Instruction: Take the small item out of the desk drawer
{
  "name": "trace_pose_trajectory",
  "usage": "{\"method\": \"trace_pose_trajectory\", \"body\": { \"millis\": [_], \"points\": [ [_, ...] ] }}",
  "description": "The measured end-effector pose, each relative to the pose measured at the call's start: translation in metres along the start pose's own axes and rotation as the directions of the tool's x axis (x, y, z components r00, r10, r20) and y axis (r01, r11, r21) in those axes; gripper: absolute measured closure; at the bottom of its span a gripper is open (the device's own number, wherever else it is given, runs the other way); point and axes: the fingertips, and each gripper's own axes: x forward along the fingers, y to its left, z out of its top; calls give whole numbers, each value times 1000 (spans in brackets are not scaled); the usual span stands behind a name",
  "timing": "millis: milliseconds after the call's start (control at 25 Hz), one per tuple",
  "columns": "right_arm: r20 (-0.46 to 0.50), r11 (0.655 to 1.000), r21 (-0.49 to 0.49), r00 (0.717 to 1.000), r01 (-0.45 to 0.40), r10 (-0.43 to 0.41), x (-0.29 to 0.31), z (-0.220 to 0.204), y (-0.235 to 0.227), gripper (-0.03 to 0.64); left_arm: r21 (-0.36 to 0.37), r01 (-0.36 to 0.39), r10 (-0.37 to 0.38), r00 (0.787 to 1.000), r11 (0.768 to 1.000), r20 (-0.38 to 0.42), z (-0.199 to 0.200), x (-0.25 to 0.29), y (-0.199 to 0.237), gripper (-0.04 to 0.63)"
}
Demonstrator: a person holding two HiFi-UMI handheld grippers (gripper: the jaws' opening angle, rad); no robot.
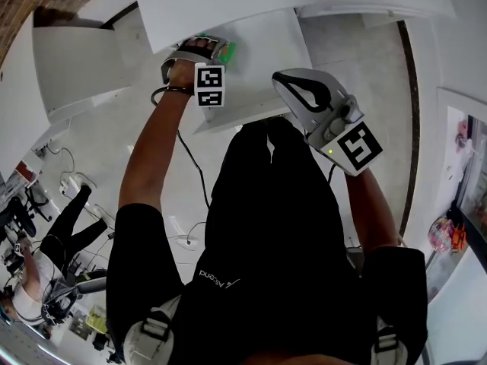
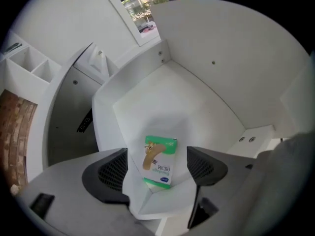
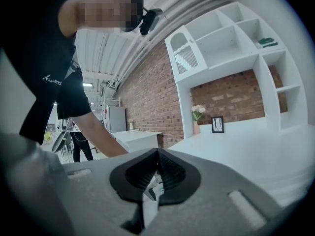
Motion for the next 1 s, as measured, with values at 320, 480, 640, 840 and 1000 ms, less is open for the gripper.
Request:
{"method": "trace_pose_trajectory", "body": {
  "millis": [320, 480, 640, 840, 1000],
  "points": [
    [13, 997, 36, 998, 62, -63, -14, -15, 2, 614, 109, 47, -43, 998, 993, -37, 3, 31, -5, 207],
    [23, 996, 46, 997, 79, -80, -20, -21, 4, 614, 135, 67, -59, 996, 989, -60, 4, 44, -1, 201],
    [24, 994, 52, 995, 93, -94, -23, -28, 6, 614, 158, 104, -92, 992, 982, -83, 1, 53, -1, 200],
    [20, 992, 74, 994, 105, -107, -23, -36, 6, 614, 175, 167, -150, 983, 970, -106, -3, 64, -8, 200],
    [8, 991, 84, 994, 106, -107, -20, -40, 3, 614, 170, 206, -186, 975, 964, -125, -8, 73, -8, 201]
  ]
}}
